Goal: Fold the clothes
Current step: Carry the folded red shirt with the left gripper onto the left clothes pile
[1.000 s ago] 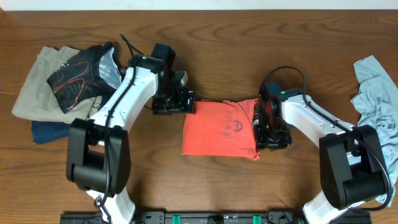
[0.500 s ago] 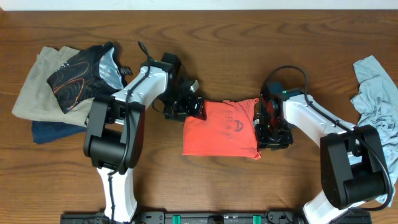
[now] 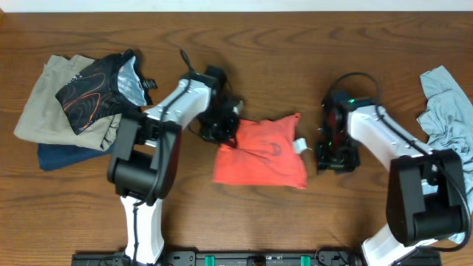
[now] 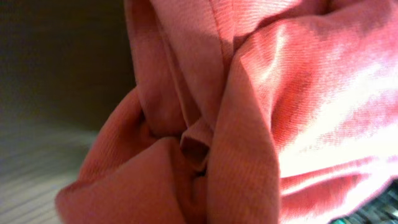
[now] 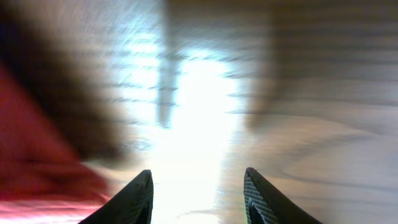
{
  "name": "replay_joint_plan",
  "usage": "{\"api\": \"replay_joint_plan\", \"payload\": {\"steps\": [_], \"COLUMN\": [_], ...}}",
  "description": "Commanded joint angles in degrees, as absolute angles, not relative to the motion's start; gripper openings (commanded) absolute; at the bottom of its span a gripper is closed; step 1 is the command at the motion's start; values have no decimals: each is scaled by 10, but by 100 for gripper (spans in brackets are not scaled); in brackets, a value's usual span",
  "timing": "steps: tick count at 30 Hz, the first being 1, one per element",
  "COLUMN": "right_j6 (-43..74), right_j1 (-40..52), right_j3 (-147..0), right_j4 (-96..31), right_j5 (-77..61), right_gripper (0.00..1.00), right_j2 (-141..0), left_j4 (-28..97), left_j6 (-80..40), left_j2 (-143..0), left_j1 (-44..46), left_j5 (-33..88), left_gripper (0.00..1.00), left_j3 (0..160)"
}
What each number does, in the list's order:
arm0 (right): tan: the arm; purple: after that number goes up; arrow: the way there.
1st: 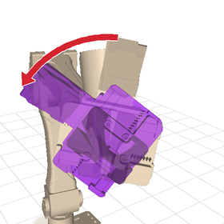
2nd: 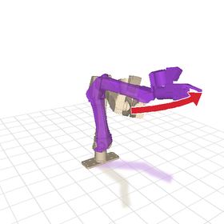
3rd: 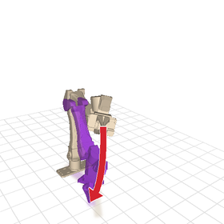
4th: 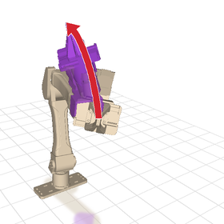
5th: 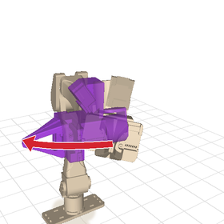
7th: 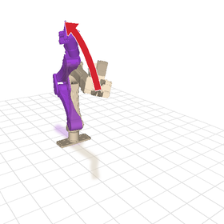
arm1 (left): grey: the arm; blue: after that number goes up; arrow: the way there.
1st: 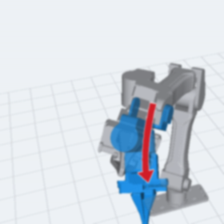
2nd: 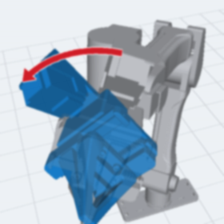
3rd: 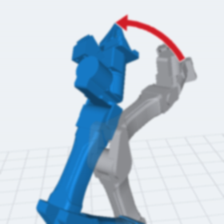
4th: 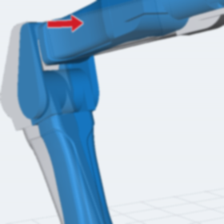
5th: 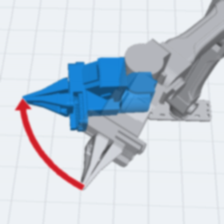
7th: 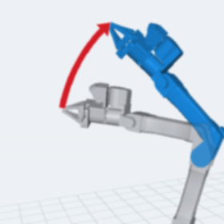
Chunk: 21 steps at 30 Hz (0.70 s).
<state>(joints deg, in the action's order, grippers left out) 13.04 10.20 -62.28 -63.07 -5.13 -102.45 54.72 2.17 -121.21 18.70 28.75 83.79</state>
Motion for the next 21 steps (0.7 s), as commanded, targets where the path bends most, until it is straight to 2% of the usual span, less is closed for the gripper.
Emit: {"api": "replay_joint_plan", "payload": {"steps": [1,6,10,18,21], "right_j6": [125,116,110,106,106], "right_j1": [69,37,30,29,29], "right_j3": [-668,-700,-700,-700,-700], "right_j4": [-648,-678,-691,-701,-701], "right_j5": [-17,-17,-17,-17,-17], "right_gripper": [47,52,53,52,53], "right_j2": [-989,-955,-930,-924,-924], "left_j4": [563,557,521,468,468], "left_j6": [-4,-1,4,-21,-57], "left_j2": [-1157,-1082,-1044,-1043,-1056], "left_j1": [138,73,3,-166,-219], "left_j5": [90,-55,-125,-124,-113], "left_gripper": [6,6,6,7,16], "left_j3": [877,927,966,989,988]}}
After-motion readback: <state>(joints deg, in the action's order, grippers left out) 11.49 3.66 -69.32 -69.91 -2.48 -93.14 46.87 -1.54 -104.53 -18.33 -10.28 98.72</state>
